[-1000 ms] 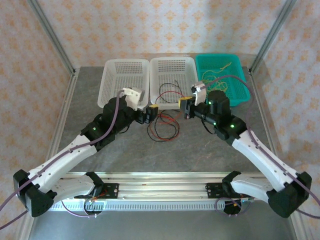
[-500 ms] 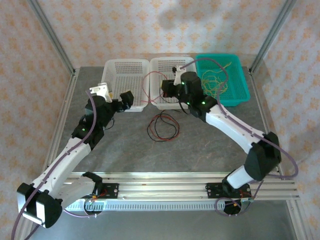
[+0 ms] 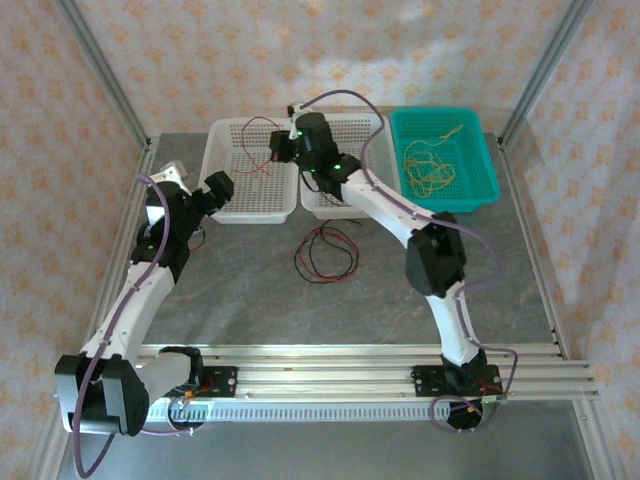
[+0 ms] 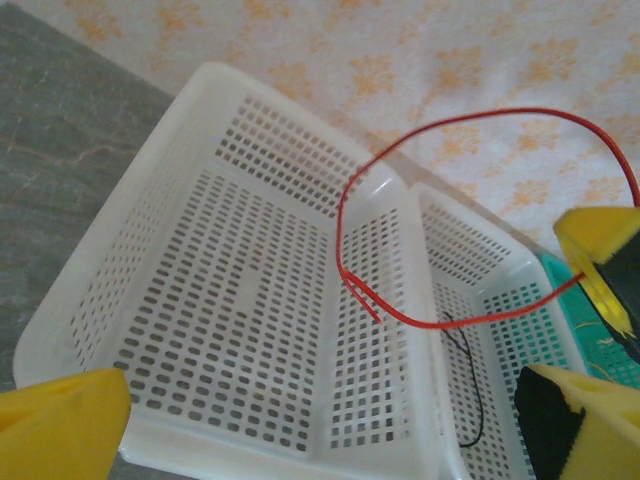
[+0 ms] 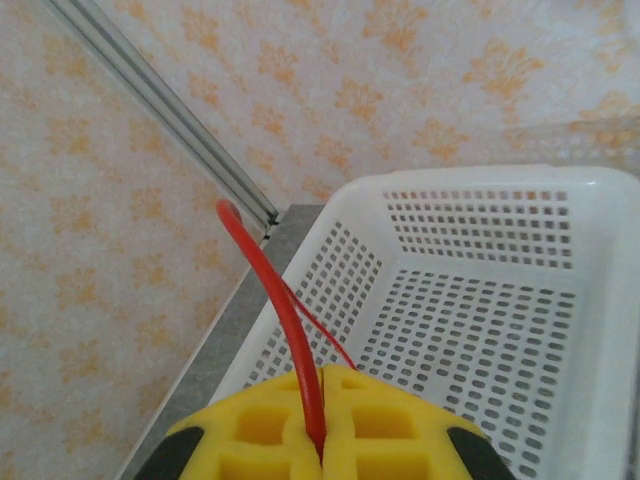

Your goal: Untangle the cables

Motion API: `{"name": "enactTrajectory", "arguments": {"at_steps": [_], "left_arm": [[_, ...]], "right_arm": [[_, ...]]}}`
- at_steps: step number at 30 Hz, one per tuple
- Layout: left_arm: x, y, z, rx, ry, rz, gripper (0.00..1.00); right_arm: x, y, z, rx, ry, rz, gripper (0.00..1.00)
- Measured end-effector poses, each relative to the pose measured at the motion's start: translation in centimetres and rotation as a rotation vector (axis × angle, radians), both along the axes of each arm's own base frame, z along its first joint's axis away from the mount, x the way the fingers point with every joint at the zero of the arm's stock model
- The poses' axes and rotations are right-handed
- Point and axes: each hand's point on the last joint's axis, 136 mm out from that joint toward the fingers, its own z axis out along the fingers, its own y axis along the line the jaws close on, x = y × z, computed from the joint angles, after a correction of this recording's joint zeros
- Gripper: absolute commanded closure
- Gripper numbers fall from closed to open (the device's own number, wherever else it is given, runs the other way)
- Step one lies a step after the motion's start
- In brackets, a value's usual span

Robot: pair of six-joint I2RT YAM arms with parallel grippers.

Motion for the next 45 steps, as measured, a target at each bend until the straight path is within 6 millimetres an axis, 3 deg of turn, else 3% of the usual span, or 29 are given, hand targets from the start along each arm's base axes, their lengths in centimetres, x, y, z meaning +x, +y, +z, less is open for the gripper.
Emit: {"name": "enactTrajectory", "arguments": {"at_steps": [5, 9, 15, 20, 28, 33, 40, 45], "left_arm": [[0.5, 0.8, -1.5, -0.018, 0.041, 0.007, 0.00], [0.4, 0.8, -2.6, -0.024, 0.065, 0.001, 0.01], [0.1, 0.7, -3.8, -0.024, 0.087, -0.004, 0.01], [0.1, 0.6, -3.9, -0.025, 0.089, -0.009, 0.01], [-0.5, -0.1, -5.1, -0.033, 0.111, -0.035, 0.01], [-1.2, -2.3, -4.2, 0.002, 0.088, -0.081, 0.01], [-2.9, -5.9, -3.3, 0.040, 0.049, -0.151, 0.01], [-3.8, -8.6, -4.2, 0.069, 0.070, -0.202, 0.01]], "right_arm": [[1.9, 3.2, -2.7, -0.009, 0.009, 0.006, 1.00], [3.0, 4.5, -5.5, -0.024, 0.020, 0.001, 0.99], [4.0, 5.0, -9.9, -0.077, 0.053, -0.008, 0.78], [4.2, 4.7, -11.2, -0.139, 0.045, -0.010, 0.65], [4.2, 4.3, -10.6, -0.193, 0.012, -0.006, 0.58], [3.1, 3.2, -8.2, -0.215, 0.008, -0.007, 0.51], [-1.1, -0.9, -1.8, -0.207, -0.024, -0.023, 0.41], [-4.7, -4.6, 0.3, -0.182, -0.047, -0.053, 0.38]]}}
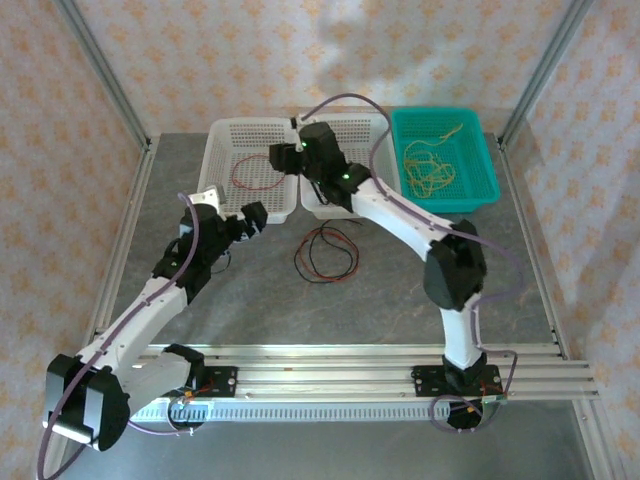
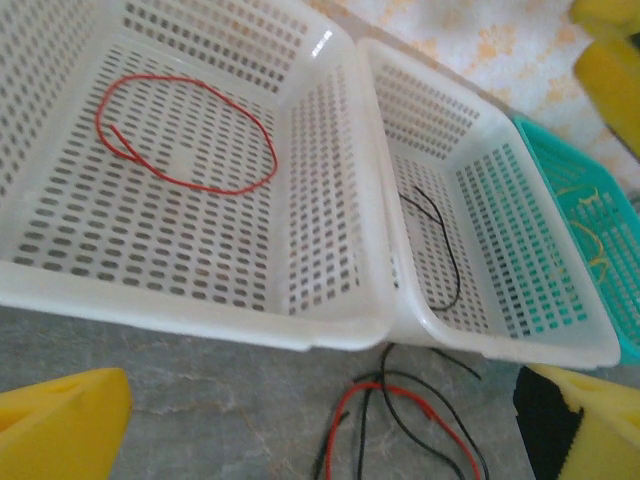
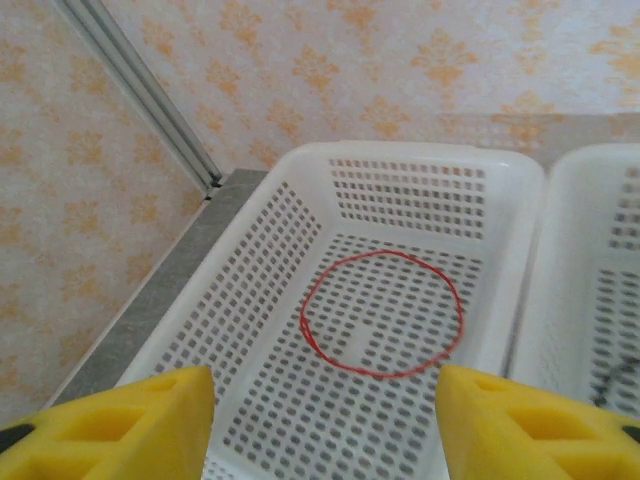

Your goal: Untangle the cables

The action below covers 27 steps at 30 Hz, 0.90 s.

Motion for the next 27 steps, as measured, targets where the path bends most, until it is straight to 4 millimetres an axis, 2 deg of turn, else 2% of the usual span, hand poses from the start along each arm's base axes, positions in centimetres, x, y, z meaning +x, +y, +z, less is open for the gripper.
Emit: {"name": "enactTrajectory", "arguments": {"at_steps": [3, 6, 10, 13, 17, 23, 27], "left_arm": [[-0.6, -1.8, -0.2, 0.019, -0.001, -0.033, 0.01], [-1.1, -3.6, -0.8, 0.043, 0.010, -0.067, 0.01], [-1.6, -6.1, -2.8, 0.076, 0.053, -0.114, 0.01], [-2.1, -8.0, -4.6, 0.099, 0.094, -0.148, 0.01], [-2.9, -10.2, -7.0, 0.125, 0.144, -0.197, 0.04], [-4.0, -12.6, -10.3, 0.158, 0.211, -0.236, 0.17], [-4.5, -13.5, -12.2, 0.173, 0.252, -0.249, 0.26]], "right_arm": [[-2.1, -2.3, -0.5, 0.001, 0.004, -0.024, 0.37], [-4.3, -4.8, -2.1, -0.013, 0.027, -0.052, 0.37], [-7.4, -8.4, -4.8, -0.033, 0.069, -0.103, 0.38], [-9.4, -11.0, -6.1, -0.036, 0.091, -0.149, 0.43], [-11.5, -14.0, -8.1, -0.037, 0.128, -0.215, 0.46], [-14.2, -17.3, -13.4, -0.098, 0.253, -0.295, 0.52], [-14.8, -18.7, -15.5, -0.129, 0.332, -0.324, 0.60]]}}
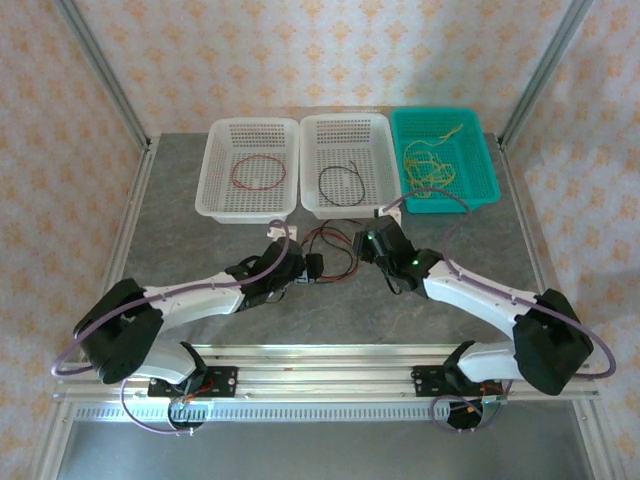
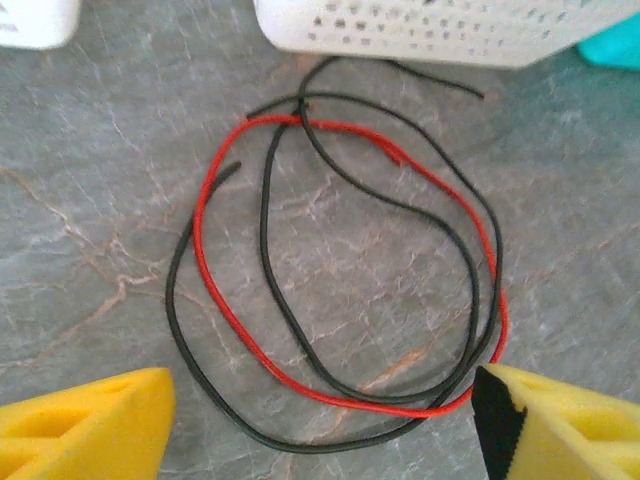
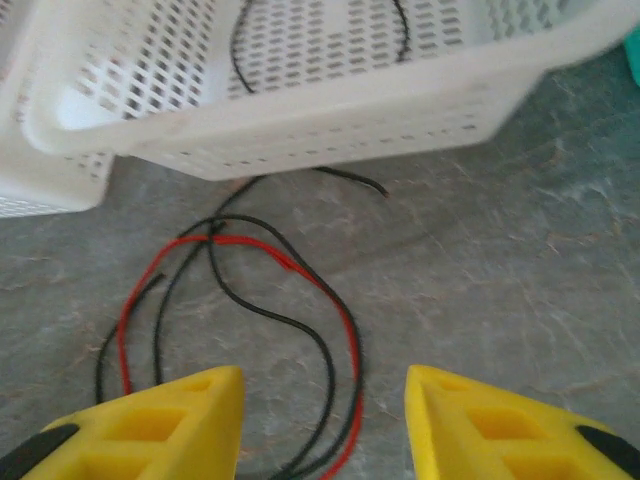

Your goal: Untangle the cables

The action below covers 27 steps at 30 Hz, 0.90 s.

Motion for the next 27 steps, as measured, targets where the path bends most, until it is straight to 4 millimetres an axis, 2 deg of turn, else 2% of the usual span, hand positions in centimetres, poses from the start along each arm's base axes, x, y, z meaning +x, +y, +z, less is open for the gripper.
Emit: {"name": "enactTrajectory", "arguments": {"at_steps": [6, 10, 14, 22, 27], "left_arm": [[0.4, -0.9, -0.8, -0.023, 0.002, 0.009, 0.36], [0.9, -1.4, -0.3, -0.054, -0.022, 0.012, 0.40], [1.3, -1.8, 0.2, -0.079, -0.044, 0.014, 0.40], [1.5, -2.1, 0.7, -0.098, -0.063, 0.013, 0.40], [1.5, -2.2, 0.8, -0.107, -0.061, 0.010, 0.40]], "right_arm": [[0.5, -0.9, -3.6, -0.018, 0.115, -0.012, 0.66], [0.9, -0.8, -5.9, -0.028, 0.185, -0.002, 0.61], [1.5, 0.3, -7.1, -0.029, 0.215, 0.031, 0.58], [2.2, 1.7, -9.4, -0.028, 0.255, 0.073, 0.60], [2.2, 2.2, -10.6, -0.035, 0.280, 0.096, 0.68]]}}
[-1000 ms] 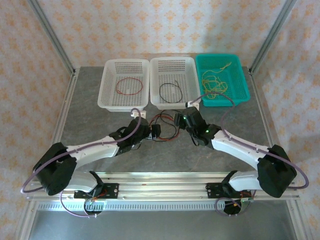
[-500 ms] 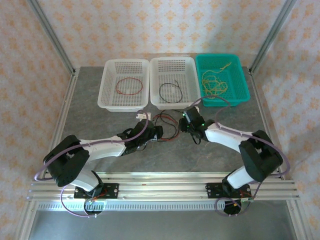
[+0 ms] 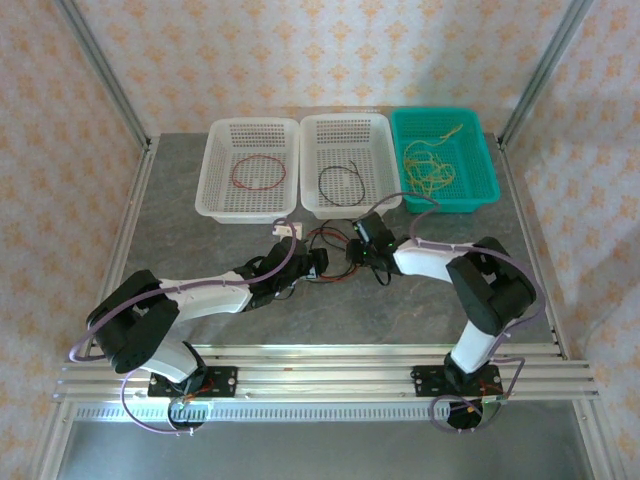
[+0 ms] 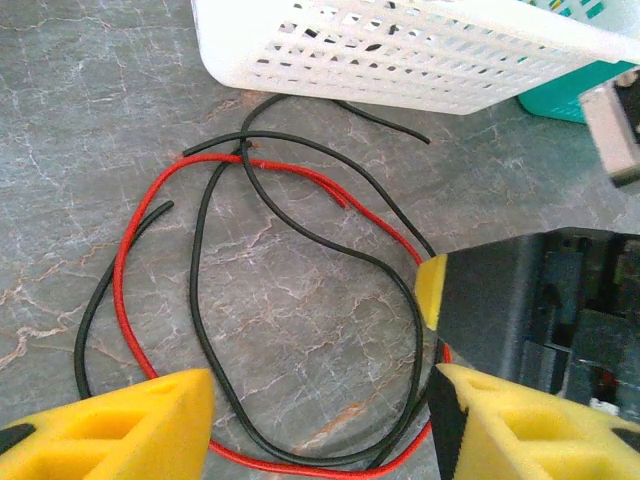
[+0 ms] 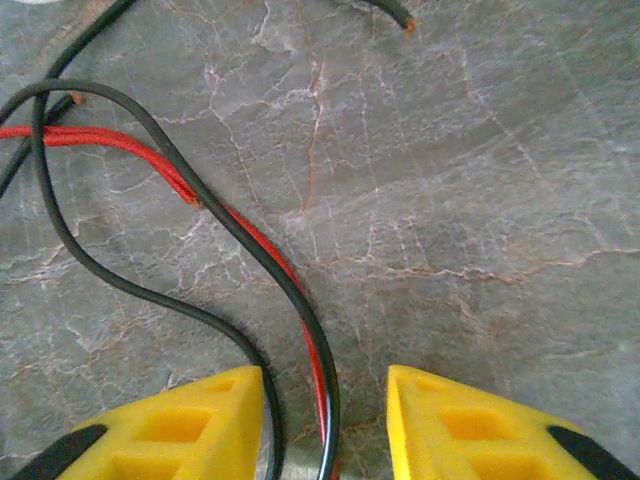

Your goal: Untangle the cables

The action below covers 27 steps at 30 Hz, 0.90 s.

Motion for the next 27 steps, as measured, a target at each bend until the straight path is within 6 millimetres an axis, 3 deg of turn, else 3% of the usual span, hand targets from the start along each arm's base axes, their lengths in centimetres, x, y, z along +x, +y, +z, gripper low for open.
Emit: {"name": "enactTrajectory", "arguments": {"at_steps": [10, 16, 22, 27], "left_arm": [[-0.1, -0.2, -0.1, -0.016, 0.012, -0.004, 0.39], [-1.5, -0.5, -1.3, -0.015, 0.041, -0.019, 0.39], [-2.4, 0.0, -2.3, -0.018, 0.062, -0.015, 0.40], [-2.5, 0.3, -0.5, -0.056, 0.026, -0.010, 0.39]], "right_arm": [[-0.2, -0.1, -0.3, 0.008, -0.010, 0.022, 0.95], [-3.4, -1.8, 0.3, 0.016, -0.006, 0.045, 1.00], [-5.8, -3.2, 2.9, 0.048, -0.056, 0.053, 1.00], [-6.4, -3.5, 6.9, 0.095, -0.156, 0.071, 1.00]]}}
